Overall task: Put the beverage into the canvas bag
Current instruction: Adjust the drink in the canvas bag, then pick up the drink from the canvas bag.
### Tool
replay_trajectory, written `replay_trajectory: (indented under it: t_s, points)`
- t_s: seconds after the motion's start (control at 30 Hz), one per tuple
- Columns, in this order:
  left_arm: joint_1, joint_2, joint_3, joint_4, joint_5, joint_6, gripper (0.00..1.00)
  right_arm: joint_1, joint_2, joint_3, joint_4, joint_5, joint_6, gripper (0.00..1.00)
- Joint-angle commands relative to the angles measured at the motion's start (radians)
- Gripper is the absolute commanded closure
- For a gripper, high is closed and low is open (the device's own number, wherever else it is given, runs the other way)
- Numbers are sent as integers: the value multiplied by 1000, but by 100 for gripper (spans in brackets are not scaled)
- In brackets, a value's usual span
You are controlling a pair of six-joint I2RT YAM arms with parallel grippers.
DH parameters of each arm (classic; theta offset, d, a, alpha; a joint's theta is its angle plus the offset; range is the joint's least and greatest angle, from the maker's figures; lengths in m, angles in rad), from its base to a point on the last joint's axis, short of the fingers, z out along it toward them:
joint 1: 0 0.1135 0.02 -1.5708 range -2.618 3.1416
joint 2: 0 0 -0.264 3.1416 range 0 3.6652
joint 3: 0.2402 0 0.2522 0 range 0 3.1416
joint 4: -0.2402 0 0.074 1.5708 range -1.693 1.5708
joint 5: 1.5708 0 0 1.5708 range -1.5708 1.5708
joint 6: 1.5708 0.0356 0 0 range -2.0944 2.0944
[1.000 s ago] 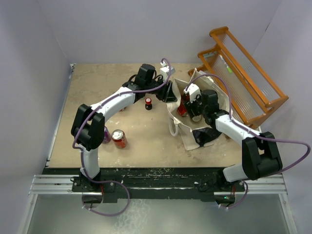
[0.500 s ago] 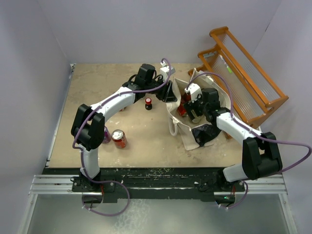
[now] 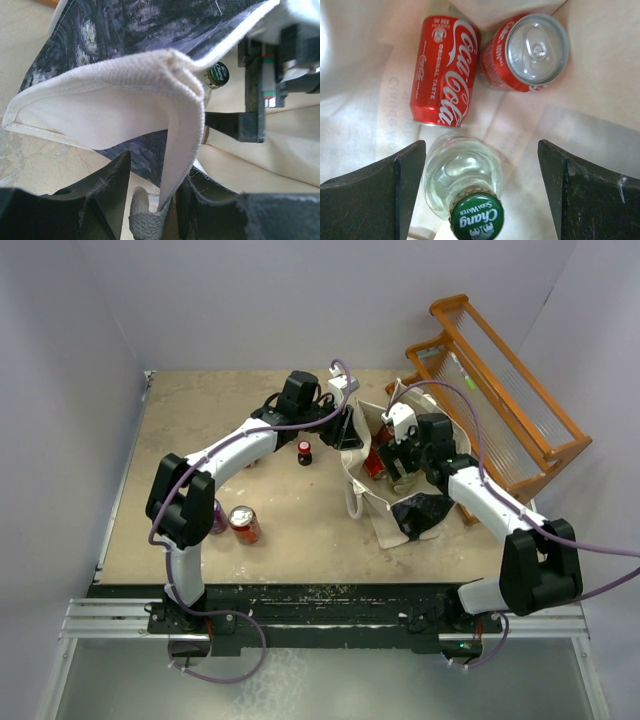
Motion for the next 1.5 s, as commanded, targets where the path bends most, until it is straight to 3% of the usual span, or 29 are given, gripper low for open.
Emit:
replay_trajectory:
  t_s: [0.0, 0.43, 0.87, 1.47]
  points:
    - [21, -1, 15, 40, -73, 46, 57, -7, -57, 86, -25, -4, 32, 6]
    - [21, -5, 14, 38, -70, 41, 57, -6, -39, 224, -14, -91, 78, 14]
    - [49, -27, -2, -59, -123, -145, 62, 33, 75, 217, 22, -164, 87, 25]
    - [100, -56, -23, -110, -155, -246, 71, 107, 230, 208, 65, -34, 108, 23]
